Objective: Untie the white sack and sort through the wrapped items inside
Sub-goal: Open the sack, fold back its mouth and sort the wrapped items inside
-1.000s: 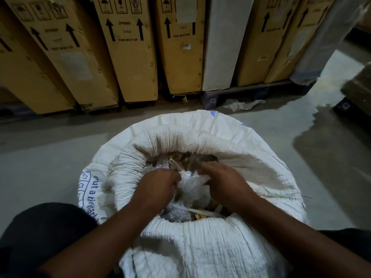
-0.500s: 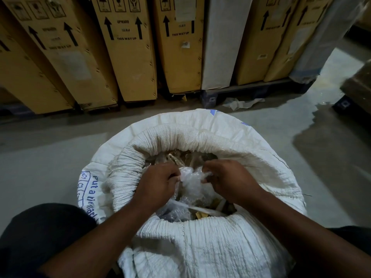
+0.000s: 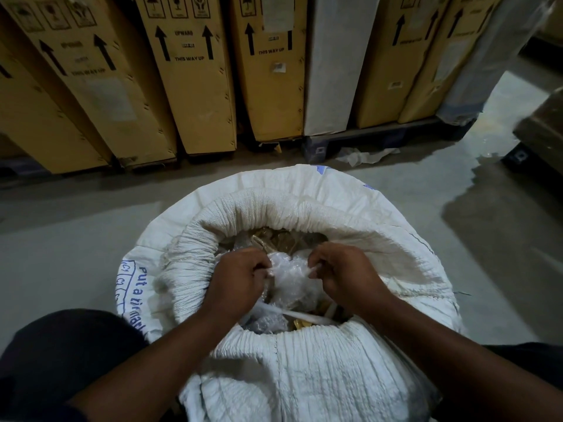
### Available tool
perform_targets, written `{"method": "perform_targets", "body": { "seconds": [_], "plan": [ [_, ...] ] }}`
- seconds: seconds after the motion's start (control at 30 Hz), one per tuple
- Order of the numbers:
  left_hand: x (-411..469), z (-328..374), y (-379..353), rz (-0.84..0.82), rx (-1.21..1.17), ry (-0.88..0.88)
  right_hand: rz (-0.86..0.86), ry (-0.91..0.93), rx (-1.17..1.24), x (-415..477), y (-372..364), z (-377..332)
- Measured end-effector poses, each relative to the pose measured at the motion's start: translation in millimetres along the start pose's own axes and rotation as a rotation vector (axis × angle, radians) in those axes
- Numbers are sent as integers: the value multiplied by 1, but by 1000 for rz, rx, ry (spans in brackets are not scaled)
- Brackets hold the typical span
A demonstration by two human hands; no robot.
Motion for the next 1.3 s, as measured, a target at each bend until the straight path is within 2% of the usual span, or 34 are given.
{"method": "perform_targets", "body": {
  "seconds": [0.13, 0.33, 0.5, 0.67, 0.9, 1.0, 1.07, 1.17, 1.23, 1.3],
  "plan": [
    [1, -1, -5, -21, -98, 32, -69, -111, 75, 0, -11, 8],
    [1, -16, -9, -43, -282, 218, -182, -171, 248, 5, -15, 18],
    [2, -14, -14, -105, -364, 210, -208, -183, 358, 5, -13, 15],
    [5, -10, -17, -141, -300, 158, -167, -185, 339, 7, -14, 15],
    [6, -8, -16, -101, -329, 219, -186, -150, 292, 7, -15, 8],
    [7, -4, -13, -107, -345, 202, -172, -137, 236, 6, -14, 4],
    [7, -3, -10, -88, -318, 166, -152, -35, 144, 4, -12, -6],
    [10, 5, 0, 3, -192, 8, -138, 100, 29, -5, -11, -19],
    [11, 16, 1, 4, -143, -109, -100, 162, -74, -7, -10, -23],
    [10, 22, -1, -26, -149, -142, -88, 186, -130, -8, -10, -25]
  ]
}}
Point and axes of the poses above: each hand's wrist, its own x-axis towards the middle knuckle, its own y-axis out of the back of the hand, z = x × y, the point moved 7 cm from there along x, towards the middle knuckle, and after that the axes turned 10 degrees about -y, right-handed, at the moved point
